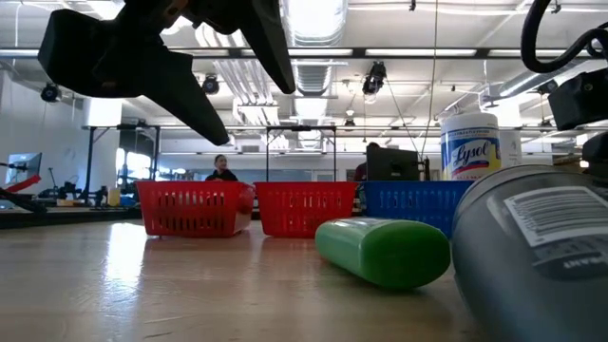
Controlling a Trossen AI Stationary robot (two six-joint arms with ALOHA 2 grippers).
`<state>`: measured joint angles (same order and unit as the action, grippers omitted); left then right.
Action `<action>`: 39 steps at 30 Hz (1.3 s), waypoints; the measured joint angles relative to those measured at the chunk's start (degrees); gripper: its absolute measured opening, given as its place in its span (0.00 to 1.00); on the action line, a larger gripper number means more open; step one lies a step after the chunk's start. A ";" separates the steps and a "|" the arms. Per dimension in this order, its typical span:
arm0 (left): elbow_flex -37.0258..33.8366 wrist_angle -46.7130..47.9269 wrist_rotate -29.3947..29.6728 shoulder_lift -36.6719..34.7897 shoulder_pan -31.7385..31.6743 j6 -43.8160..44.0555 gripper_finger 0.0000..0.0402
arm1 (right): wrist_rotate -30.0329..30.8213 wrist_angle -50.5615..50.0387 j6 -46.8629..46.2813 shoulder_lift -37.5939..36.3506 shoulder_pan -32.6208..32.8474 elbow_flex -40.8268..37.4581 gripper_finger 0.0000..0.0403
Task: Pick & Place Travel size toiletries
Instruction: Put the blue shaving cream into the blue basket
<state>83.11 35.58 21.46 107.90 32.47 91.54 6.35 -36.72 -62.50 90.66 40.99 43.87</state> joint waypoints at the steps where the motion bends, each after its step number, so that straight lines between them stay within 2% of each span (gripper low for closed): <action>1: 0.00 0.01 0.49 0.00 -0.02 -0.01 0.65 | 0.00 0.08 -0.04 -0.12 0.00 -0.02 0.36; 3: 0.00 0.10 1.55 -0.07 -0.04 -0.03 0.65 | -0.04 0.14 -0.05 -0.71 -0.02 -0.12 0.30; 7: 0.00 1.90 2.19 -0.41 -0.15 -0.04 0.65 | -0.15 0.52 -2.23 -3.56 -0.17 -0.11 0.30; 13: 0.00 9.46 3.25 -2.18 -0.22 1.91 0.65 | 2.49 3.59 -8.73 -14.88 -3.75 0.57 0.30; 18: 0.01 15.10 6.67 -5.14 -0.80 2.28 0.65 | 10.21 5.40 -12.88 -25.16 -13.08 0.74 0.33; 21: 0.00 17.74 8.02 -6.68 -1.62 1.99 0.65 | 11.48 8.02 -11.60 -27.28 -21.73 0.72 0.32; 25: 0.00 19.42 8.62 -8.46 -3.09 -0.33 0.65 | 7.71 14.61 -7.82 -24.87 -32.74 0.72 0.31; 28: 0.00 19.57 8.63 -8.97 -4.00 -2.68 0.65 | 5.05 15.71 -7.60 -21.03 -38.36 0.70 0.34; 33: 0.00 19.84 8.61 -9.56 -4.89 -6.23 0.65 | 4.11 16.35 -7.93 -14.96 -42.73 0.68 0.40; 39: -0.02 20.93 8.48 -9.60 -5.38 -8.97 0.65 | 4.11 18.69 -9.33 -10.67 -44.20 1.11 0.46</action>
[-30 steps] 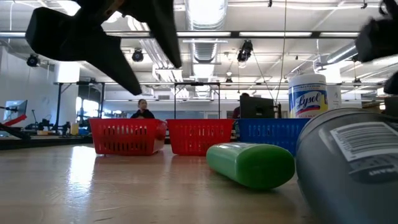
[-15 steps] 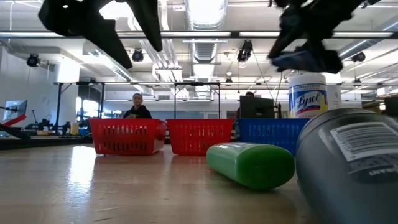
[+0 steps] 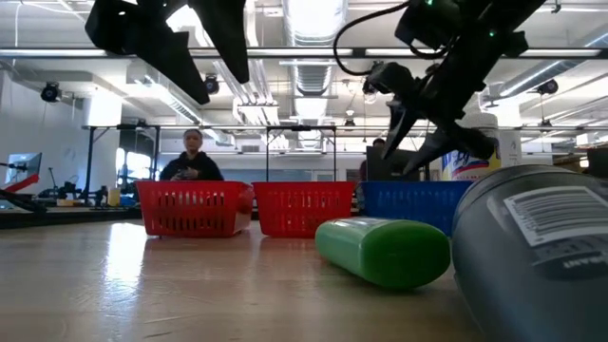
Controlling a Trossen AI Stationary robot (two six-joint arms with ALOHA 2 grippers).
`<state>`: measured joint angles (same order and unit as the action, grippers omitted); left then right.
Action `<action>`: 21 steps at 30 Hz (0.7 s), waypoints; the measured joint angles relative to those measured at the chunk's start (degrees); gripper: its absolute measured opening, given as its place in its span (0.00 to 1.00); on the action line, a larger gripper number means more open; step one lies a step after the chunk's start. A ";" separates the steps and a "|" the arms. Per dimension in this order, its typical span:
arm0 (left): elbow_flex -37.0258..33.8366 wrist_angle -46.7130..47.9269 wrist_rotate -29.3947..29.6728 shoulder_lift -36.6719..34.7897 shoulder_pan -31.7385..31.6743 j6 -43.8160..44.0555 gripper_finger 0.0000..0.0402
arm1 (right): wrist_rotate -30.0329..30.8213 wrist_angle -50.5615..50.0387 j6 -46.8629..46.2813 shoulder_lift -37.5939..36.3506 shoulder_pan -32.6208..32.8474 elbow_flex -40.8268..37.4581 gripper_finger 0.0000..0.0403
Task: Pick & Place Travel size toiletries
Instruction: Put the blue shaving cream into the blue basket
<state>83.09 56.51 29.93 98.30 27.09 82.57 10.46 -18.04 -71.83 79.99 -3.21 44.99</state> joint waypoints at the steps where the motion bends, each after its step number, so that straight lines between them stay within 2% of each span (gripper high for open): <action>1: -0.04 -0.06 -0.04 0.01 -0.02 -0.23 0.65 | -0.04 -0.17 0.40 0.21 0.01 0.18 0.47; 7: -0.52 -0.20 -0.92 0.00 -0.02 -1.67 0.65 | -5.29 -3.86 9.79 -4.05 4.28 1.19 0.54; 9: -0.92 -0.77 -1.49 0.01 0.01 -1.83 0.65 | -6.97 -9.11 13.81 -7.00 8.24 1.55 0.56; 12: -1.24 -1.46 -1.93 0.00 0.11 -2.14 0.65 | -7.56 -17.97 14.73 -11.02 16.66 1.90 0.58; 16: -1.92 -3.95 -1.97 0.00 0.11 -3.23 0.65 | -8.13 -22.60 8.80 -12.41 29.90 1.67 0.61; 21: -1.92 -4.26 -3.73 0.00 -0.09 -4.67 0.65 | -8.07 -20.28 -2.04 -6.38 42.85 1.86 0.64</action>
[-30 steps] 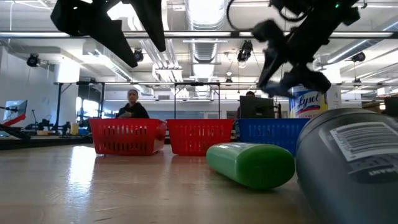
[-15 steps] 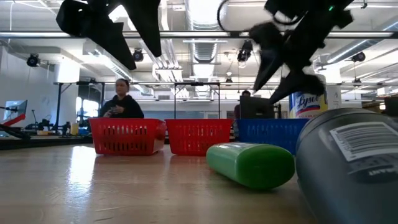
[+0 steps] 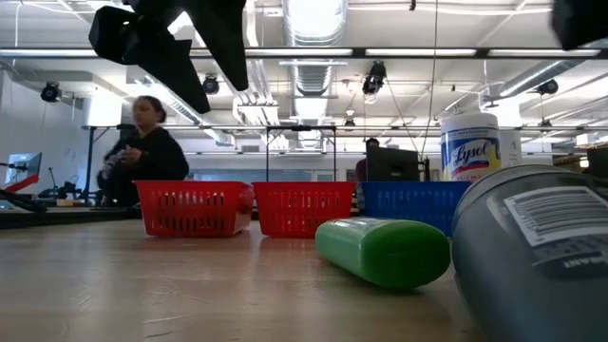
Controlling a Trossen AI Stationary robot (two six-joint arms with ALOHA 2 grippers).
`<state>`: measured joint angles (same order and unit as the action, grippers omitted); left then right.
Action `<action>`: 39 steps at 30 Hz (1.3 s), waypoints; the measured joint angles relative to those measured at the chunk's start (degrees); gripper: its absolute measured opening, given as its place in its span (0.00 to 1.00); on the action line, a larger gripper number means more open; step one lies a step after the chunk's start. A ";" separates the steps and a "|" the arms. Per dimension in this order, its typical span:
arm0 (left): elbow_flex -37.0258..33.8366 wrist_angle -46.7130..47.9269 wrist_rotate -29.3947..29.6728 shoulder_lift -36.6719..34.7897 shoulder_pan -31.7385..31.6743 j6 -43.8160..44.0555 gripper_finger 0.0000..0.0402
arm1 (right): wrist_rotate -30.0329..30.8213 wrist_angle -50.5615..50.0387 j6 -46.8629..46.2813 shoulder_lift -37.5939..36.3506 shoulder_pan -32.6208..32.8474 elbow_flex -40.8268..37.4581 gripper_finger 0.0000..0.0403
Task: Pick & Place Travel size toiletries
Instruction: Put the blue shaving cream into the blue basket
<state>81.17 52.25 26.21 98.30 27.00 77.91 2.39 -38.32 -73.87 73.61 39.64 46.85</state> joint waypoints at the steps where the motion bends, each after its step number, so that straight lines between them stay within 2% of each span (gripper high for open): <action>1: 0.00 0.02 -0.45 0.00 -0.02 -0.04 0.65 | 0.24 -0.04 -2.15 1.76 2.02 0.39 0.64; 5: 0.00 -0.07 -3.85 0.00 -0.04 0.37 0.65 | 0.97 0.06 -7.84 9.31 8.04 4.00 0.66; 9: 0.07 -0.28 -4.43 0.00 0.08 1.21 0.65 | 0.61 -0.42 -9.00 16.68 11.24 9.81 0.69; 13: 0.07 -0.37 -4.41 0.00 0.07 0.34 0.65 | 0.57 -1.17 -9.14 23.35 11.88 15.90 0.72; 17: 0.07 -0.70 -4.61 0.00 0.00 -3.51 0.65 | 0.62 -6.40 -9.70 29.40 11.84 20.99 0.74; 20: 0.07 -0.96 -5.50 0.00 0.03 -6.31 0.65 | 0.17 -9.11 -10.05 32.81 11.82 23.01 0.75; 23: 0.05 -0.92 -5.58 0.00 0.24 -7.76 0.65 | -2.37 -6.60 -9.72 34.80 11.46 23.23 0.73; 29: -0.53 -1.37 -5.55 0.00 0.36 -10.86 0.65 | -3.35 -5.20 -10.52 37.75 10.58 23.41 0.62; 36: -0.78 -1.33 -5.77 0.00 1.58 -13.80 0.65 | -4.59 -6.04 -13.03 36.00 9.54 22.96 0.32; 39: -0.85 -1.25 -5.80 0.00 1.73 -14.50 0.65 | -4.52 -7.42 -14.62 32.76 9.59 23.00 0.29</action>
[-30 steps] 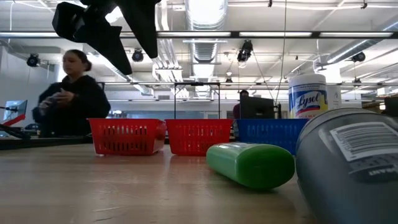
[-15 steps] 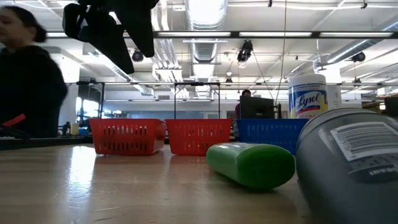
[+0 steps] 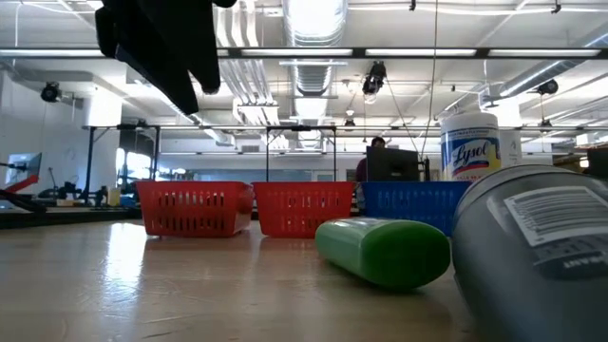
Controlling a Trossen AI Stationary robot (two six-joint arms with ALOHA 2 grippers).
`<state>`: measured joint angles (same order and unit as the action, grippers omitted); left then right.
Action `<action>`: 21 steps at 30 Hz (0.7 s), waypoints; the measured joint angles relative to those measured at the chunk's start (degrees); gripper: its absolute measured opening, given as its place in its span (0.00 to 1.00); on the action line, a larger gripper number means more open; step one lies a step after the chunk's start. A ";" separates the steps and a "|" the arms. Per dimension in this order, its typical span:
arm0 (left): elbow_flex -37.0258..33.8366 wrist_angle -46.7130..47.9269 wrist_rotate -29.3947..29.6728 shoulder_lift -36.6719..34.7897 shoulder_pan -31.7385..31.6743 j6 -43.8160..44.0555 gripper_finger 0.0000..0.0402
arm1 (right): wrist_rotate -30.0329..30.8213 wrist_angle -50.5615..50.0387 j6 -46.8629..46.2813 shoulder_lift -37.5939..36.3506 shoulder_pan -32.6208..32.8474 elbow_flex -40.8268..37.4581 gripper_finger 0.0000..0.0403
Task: Pick & Place Travel size toiletries
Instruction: Put the blue shaving cream into the blue basket
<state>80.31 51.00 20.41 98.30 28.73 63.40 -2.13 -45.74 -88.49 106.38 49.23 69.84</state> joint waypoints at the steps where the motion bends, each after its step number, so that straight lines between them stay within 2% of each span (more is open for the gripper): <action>1: 0.00 0.00 0.04 0.00 0.02 -0.33 0.65 | 0.02 -0.48 -0.93 -1.34 0.09 0.01 0.29; 5: 0.02 0.36 0.26 0.02 0.13 -0.46 0.65 | 2.36 -1.94 -7.19 -6.60 0.22 0.04 0.29; 9: 0.00 0.46 0.77 0.02 0.26 -0.45 0.65 | 13.08 -3.82 -17.43 -13.56 -1.24 -0.46 0.31; 12: 0.00 0.48 1.72 0.02 0.39 -0.37 0.65 | 21.08 -3.98 -22.34 -17.61 -6.44 -3.30 0.34; 14: 0.00 0.46 2.00 0.02 0.41 -0.35 0.65 | 23.15 -1.93 -20.87 -19.59 -11.71 -5.86 0.34; 21: 0.00 0.45 2.06 0.02 0.41 0.71 0.65 | 20.93 10.92 -8.75 -23.88 -29.19 -15.20 0.31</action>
<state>80.31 51.45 22.47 98.32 29.15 64.12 18.80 -34.82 -97.24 82.50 20.05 54.64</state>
